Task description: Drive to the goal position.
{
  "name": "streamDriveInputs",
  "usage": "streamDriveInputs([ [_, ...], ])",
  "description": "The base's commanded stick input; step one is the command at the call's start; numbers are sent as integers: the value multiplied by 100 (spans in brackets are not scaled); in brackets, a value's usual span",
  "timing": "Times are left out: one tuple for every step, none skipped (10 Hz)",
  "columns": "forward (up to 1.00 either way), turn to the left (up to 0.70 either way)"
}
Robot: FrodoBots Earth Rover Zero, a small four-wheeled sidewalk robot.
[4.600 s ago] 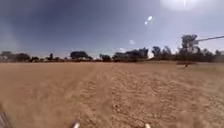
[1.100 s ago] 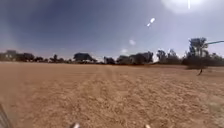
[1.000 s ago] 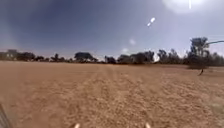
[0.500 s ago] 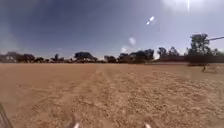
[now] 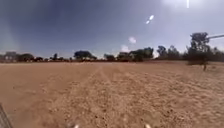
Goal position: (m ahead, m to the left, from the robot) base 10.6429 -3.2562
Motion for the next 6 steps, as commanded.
streamDriveInputs([
  [45,0],
  [45,0],
  [45,0],
  [45,0],
  [45,0],
  [45,0],
])
